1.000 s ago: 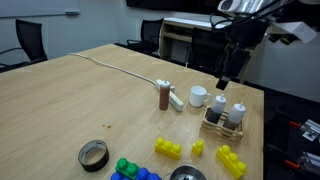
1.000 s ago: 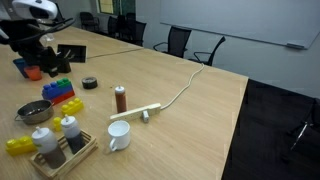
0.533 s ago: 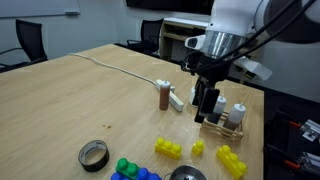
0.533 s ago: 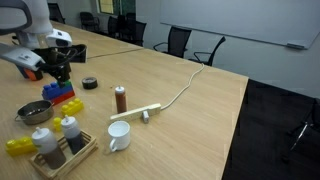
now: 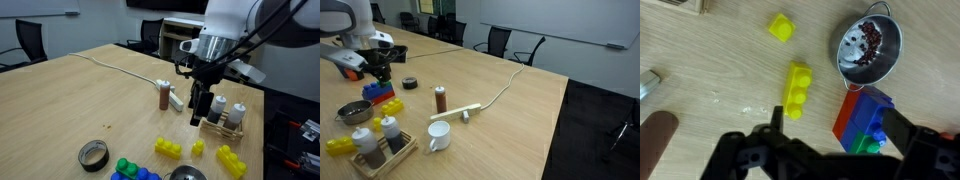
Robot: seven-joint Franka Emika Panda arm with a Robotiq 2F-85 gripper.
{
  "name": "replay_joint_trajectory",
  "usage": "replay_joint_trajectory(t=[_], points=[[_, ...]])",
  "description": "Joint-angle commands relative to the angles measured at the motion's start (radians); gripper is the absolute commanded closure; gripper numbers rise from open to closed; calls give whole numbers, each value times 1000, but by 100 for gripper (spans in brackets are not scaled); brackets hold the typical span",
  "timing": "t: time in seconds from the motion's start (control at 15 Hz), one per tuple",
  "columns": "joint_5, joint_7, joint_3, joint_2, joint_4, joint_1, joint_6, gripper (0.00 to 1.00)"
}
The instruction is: Take the first yellow lego from the top and place it on the green and blue lego
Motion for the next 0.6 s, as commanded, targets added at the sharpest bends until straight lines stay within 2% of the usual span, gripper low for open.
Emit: replay_joint_trajectory(t=[0.0,0.53], points=[[-10,-4,25,42,30,-18,-4,0],[-244,81,3,252,153,37,42,0]])
